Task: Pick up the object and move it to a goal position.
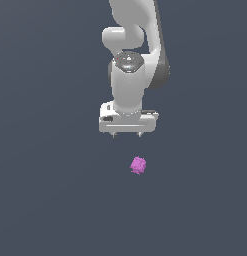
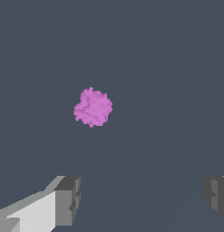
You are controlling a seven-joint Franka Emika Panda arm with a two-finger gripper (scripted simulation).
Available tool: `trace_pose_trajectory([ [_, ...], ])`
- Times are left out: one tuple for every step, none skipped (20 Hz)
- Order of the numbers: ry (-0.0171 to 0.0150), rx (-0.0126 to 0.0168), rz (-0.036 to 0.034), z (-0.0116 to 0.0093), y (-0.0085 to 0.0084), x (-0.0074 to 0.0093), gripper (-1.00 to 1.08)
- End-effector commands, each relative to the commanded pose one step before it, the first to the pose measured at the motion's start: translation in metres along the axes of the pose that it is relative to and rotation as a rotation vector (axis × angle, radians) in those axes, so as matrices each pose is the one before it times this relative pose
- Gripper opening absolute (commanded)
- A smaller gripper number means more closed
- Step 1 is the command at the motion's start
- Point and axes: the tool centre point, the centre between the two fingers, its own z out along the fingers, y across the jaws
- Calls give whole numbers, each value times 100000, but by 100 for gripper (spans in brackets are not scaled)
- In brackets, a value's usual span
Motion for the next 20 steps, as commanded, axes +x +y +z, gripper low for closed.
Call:
trace_pose_trajectory([
  [0, 0, 0, 0, 1, 0, 100],
  [36, 36, -108, -7, -80, 15, 100],
  [102, 107, -304, -18, -225, 46, 100],
  [167, 178, -505, -30, -371, 74, 100],
  [230, 248, -703, -41, -512, 101, 100],
  [293, 321, -910, -55, -654, 124, 100],
  [336, 374, -1072, -67, -753, 138, 100],
  [282, 319, -934, -60, -633, 111, 100],
  [213, 241, -738, -51, -475, 79, 100],
  [146, 164, -539, -42, -321, 48, 100],
  [79, 85, -325, -29, -167, 20, 100],
  [13, 10, -96, -13, -22, -5, 100],
  [-46, -52, 169, 13, 102, -15, 100],
  [-53, -50, 300, 36, 98, 2, 100],
  [-35, -18, 350, 57, 33, 32, 100],
  [-26, 4, 436, 79, -8, 59, 100],
  [-24, 15, 539, 102, -36, 81, 100],
  [-33, 15, 677, 128, -37, 99, 100],
  [-47, 6, 830, 154, -27, 113, 100],
  [-60, -3, 978, 180, -18, 128, 100],
])
